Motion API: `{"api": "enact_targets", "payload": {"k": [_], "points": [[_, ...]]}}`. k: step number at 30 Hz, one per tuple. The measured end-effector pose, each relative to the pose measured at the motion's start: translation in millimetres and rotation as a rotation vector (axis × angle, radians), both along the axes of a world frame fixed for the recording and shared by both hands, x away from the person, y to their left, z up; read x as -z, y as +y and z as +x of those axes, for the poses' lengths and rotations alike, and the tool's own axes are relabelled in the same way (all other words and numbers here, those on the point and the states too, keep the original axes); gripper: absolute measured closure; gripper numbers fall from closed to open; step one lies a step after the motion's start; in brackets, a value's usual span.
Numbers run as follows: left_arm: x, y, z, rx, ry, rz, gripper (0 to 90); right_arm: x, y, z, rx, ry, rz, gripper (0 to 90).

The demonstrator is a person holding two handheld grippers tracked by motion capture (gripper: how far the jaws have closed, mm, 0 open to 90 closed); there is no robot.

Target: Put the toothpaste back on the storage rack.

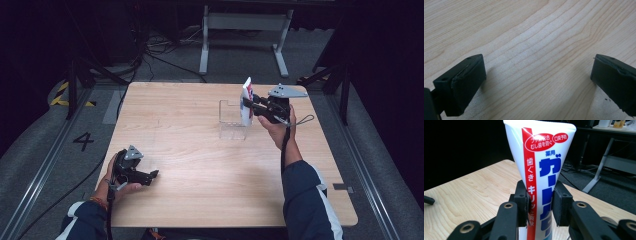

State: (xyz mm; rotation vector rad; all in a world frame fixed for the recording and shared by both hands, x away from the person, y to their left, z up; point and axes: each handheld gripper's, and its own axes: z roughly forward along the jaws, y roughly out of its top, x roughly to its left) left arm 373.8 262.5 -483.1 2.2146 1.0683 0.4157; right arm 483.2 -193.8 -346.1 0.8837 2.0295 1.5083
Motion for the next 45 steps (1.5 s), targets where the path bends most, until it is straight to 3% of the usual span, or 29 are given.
{"api": "enact_targets", "payload": {"k": [13, 26, 41, 45], "points": [[0.0, 0.0, 0.0, 0.0, 0.0, 0.0, 0.5, 3.9, 6.0, 17.4, 0.018, 0.017, 0.02, 69.7], [0.1, -0.2, -0.1, -0.003, -0.001, -0.002, 0.5, 19.5, 10.2, 29.0, 0.044, 0.044, 0.019, 69.4], [0.0, -0.1, -0.1, -0.002, -0.001, 0.001, 0.5, 43.3, 7.4, 31.7, 0.058, 0.079, -0.005, 69.0], [0.0, 0.0, -0.1, -0.001, -0.001, 0.001, 0.5, 50.5, 7.8, 31.1, 0.051, 0.082, -0.037, 68.8]]}}
